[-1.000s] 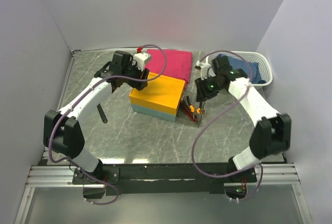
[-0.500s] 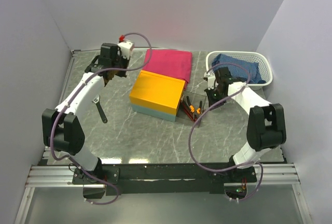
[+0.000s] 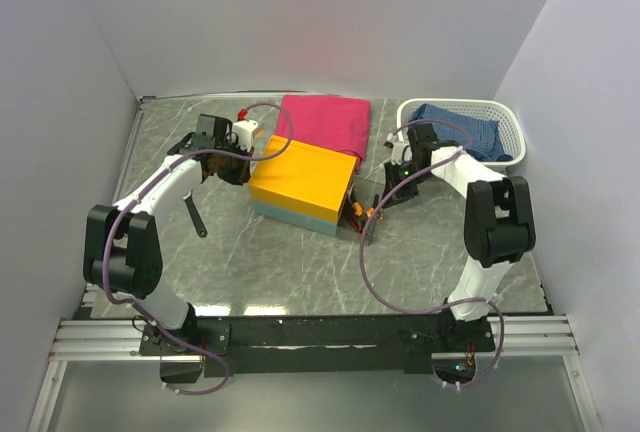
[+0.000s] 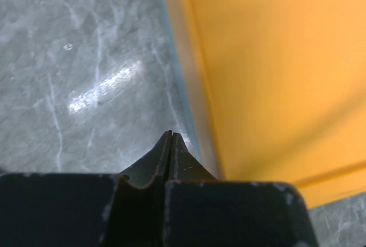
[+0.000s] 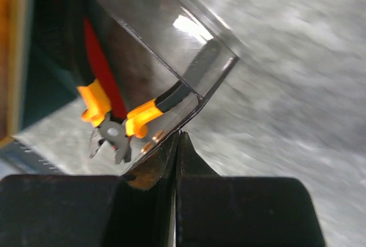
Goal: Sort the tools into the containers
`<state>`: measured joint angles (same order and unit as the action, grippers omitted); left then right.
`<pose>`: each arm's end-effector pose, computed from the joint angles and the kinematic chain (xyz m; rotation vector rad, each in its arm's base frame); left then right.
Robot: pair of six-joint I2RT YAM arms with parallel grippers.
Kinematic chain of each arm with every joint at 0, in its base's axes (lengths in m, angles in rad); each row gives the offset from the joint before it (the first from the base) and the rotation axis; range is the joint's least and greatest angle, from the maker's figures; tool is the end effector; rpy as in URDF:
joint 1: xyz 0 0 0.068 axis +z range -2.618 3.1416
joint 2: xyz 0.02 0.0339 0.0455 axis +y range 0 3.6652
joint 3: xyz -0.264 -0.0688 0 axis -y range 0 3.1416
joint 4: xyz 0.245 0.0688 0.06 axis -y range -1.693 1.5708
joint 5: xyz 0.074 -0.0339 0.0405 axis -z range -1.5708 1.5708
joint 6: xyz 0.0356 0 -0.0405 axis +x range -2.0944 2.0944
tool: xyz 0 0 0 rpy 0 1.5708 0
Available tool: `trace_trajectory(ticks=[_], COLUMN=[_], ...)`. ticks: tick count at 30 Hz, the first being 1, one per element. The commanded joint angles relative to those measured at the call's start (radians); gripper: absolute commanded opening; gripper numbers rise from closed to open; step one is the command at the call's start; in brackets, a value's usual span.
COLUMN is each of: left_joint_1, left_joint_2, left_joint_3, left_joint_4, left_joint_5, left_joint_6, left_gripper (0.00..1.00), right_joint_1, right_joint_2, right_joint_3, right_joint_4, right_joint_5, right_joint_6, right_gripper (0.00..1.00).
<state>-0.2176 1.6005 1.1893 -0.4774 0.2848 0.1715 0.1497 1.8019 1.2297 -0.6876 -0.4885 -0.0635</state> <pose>0.3343 -0.0842 0.2505 0.5941 2.3722 -0.3700 0.3448 0.0689 0.1879 -0.4023 2.7426 0.7084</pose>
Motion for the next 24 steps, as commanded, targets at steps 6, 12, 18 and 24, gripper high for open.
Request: trace_trajectory(ticks=[6, 12, 18, 24], left_joint_1=[-0.005, -0.006, -0.006, 0.015], left_joint_2=[-0.004, 0.006, 0.007, -0.060], left_joint_3=[0.049, 0.050, 0.053, 0.087], left_joint_4=[-0.015, -0.023, -0.024, 0.006], left_joint_5=[0.138, 0.171, 0.139, -0.322], left_joint_6=[0.039, 0.036, 0.022, -0.095], left_gripper=[0.05, 0.05, 0.07, 0.53], right_joint_1=[0.103, 0.145, 0.163, 0.137], right_joint_2=[0.109, 0.180, 0.211, 0.111], right_joint_3=[0.094, 0.139, 0.129, 0.122], right_joint_4=[0.097, 0.169, 0.249, 0.091], right_joint_5=[-0.323, -0.444, -0.535, -0.406], right_joint_6=[0.186, 0.296, 0.392, 0.223], right_gripper=[0.00, 0.02, 0.05, 0.28])
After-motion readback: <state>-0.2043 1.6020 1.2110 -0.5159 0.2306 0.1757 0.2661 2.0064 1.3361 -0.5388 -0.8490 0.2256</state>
